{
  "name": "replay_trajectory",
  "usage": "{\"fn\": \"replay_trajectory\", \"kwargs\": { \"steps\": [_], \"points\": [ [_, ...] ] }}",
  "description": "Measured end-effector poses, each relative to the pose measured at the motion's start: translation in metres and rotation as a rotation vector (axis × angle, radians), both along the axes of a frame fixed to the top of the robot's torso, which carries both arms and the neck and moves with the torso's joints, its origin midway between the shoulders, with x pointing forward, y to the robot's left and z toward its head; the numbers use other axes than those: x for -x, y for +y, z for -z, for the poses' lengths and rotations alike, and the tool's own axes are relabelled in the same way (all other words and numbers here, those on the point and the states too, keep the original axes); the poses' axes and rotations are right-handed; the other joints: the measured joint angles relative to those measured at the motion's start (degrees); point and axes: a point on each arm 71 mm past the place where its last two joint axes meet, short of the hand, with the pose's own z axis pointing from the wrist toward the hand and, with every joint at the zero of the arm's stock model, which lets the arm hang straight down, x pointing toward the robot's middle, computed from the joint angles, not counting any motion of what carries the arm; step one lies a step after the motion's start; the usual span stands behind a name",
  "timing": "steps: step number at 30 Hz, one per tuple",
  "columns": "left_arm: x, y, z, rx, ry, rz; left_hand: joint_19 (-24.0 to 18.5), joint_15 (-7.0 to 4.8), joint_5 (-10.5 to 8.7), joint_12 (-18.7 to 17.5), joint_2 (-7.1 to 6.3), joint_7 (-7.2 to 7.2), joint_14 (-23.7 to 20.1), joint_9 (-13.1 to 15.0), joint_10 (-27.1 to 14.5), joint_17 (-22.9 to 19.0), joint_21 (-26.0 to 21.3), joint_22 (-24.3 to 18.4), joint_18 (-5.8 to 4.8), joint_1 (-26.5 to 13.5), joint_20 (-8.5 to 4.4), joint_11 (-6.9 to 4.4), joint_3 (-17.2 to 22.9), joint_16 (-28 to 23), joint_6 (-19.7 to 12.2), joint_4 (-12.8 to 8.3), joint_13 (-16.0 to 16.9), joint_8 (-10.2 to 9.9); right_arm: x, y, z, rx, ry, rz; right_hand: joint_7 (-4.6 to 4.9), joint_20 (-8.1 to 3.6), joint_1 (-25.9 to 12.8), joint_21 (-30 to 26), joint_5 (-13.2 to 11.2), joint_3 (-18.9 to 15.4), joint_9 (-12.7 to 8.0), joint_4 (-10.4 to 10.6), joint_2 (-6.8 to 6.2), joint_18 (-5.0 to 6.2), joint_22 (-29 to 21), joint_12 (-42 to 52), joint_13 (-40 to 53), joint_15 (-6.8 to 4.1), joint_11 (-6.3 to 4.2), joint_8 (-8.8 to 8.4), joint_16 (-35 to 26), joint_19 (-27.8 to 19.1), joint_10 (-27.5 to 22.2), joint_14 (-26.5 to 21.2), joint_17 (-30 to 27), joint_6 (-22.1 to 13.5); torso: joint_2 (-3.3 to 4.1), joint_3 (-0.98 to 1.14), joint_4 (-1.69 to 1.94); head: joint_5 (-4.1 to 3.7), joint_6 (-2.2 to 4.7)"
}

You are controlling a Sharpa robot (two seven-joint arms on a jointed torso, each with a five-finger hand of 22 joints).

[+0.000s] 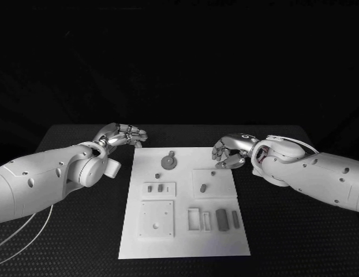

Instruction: Assemble the parts on the task board

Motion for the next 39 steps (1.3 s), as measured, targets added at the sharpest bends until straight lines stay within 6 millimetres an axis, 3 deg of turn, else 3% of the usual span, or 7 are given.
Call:
{"fn": "replay_trajectory", "kwargs": {
  "steps": [13,26,31,39],
  "points": [
    [0.000,-0.003,0.000,0.024,0.001,0.002,0.0,0.00,0.00,0.0,0.00,0.36,0.0,0.0,0.0,0.0,0.0,0.0,0.00,0.0,0.00,0.00,-0.3,0.0,0.0,0.0,0.0,0.0,0.008,0.012,0.033,0.123,-0.004,-0.029,-0.14,0.19,0.8,0.0,-0.9,1.1,-0.4,0.0,-0.77,-0.01,0.2,-1.6,0.0,0.08,0.11,0.00,-0.2,0.2,0.7,0.1,0.4,0.4,0.05,-0.09,0.17,0.05,-0.51],
    [0.000,-0.002,0.000,0.032,0.005,-0.003,0.0,0.00,0.00,0.0,0.23,0.67,0.0,-0.1,0.0,0.0,0.0,0.0,0.00,-0.2,0.01,-0.01,-0.4,-0.2,-0.3,0.1,0.0,0.0,0.007,0.017,0.035,0.146,-0.021,-0.036,-0.24,0.19,0.6,0.0,-0.9,1.8,-0.6,0.1,-1.06,-0.01,0.3,-2.4,0.1,0.11,0.11,0.00,-0.2,0.2,1.1,0.1,0.6,0.5,0.05,-0.05,0.07,0.48,-0.86],
    [0.000,-0.002,0.000,0.034,0.006,-0.003,0.0,0.00,0.00,0.0,0.23,0.88,0.0,-0.1,0.0,0.0,0.0,0.0,0.00,-0.2,0.01,-0.01,-0.4,-0.2,-0.6,0.1,-0.1,0.0,0.006,0.020,0.036,0.145,-0.025,-0.039,-0.06,0.20,0.6,0.0,-2.2,3.6,-0.7,0.2,-1.06,-0.02,0.5,-2.9,0.3,0.17,0.09,0.00,-0.2,0.2,2.0,0.2,1.0,0.8,0.05,-0.06,0.03,0.51,-0.94],
    [0.000,-0.001,0.000,0.035,0.008,-0.004,0.0,0.00,0.00,0.0,0.23,0.87,0.0,-0.1,-0.2,0.0,0.0,0.0,0.00,-0.2,0.01,0.20,-0.4,-0.2,-0.6,0.1,-0.1,0.0,0.007,0.022,0.038,0.145,-0.033,-0.040,-0.70,0.10,0.7,0.0,-2.7,6.3,-0.7,0.2,-0.50,-0.02,0.8,-3.3,1.4,-0.27,-0.70,0.32,-0.2,0.7,4.0,0.7,1.5,2.2,0.07,-0.08,0.03,0.56,-1.09]
  ]
}}
